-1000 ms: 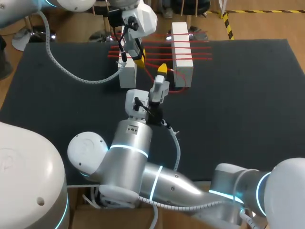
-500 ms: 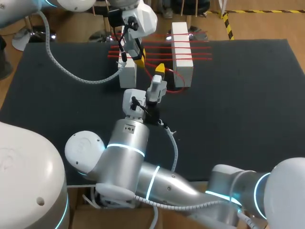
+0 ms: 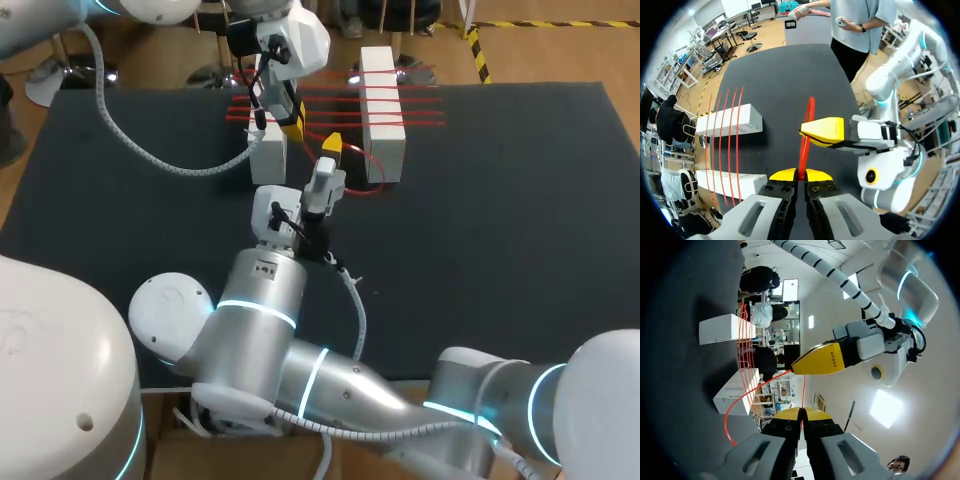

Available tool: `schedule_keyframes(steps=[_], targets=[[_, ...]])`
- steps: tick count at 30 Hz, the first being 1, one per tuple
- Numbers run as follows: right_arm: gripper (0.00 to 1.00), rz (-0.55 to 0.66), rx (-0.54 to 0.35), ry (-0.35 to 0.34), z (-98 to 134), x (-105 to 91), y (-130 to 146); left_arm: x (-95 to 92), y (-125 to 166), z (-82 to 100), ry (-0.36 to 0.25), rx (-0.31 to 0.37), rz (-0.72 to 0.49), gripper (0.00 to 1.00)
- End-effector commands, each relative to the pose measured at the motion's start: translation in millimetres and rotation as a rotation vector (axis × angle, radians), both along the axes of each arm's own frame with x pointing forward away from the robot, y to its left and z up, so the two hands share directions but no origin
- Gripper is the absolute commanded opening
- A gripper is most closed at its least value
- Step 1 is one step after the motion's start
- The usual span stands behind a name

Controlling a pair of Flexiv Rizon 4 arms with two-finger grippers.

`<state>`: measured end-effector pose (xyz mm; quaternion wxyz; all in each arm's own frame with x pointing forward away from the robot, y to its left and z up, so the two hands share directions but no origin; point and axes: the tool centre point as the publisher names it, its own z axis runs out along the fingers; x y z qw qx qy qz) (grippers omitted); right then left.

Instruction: Grab the tape and strap the tape.

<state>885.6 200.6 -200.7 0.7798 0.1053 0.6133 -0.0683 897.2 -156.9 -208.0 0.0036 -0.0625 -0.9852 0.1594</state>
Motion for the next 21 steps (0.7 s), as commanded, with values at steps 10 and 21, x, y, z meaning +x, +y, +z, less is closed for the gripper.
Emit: schedule_keyframes(steps=[10, 21], targets=[[0.00, -0.030, 0.020, -0.007, 4, 2.6, 17, 0.0, 0, 1.0, 0.000, 0.004, 0.001, 0.00], [0.00, -0.043, 0.029, -0.020, 5, 7.4, 25, 0.0, 0, 1.0, 0.000, 0.004, 0.001, 0.00]])
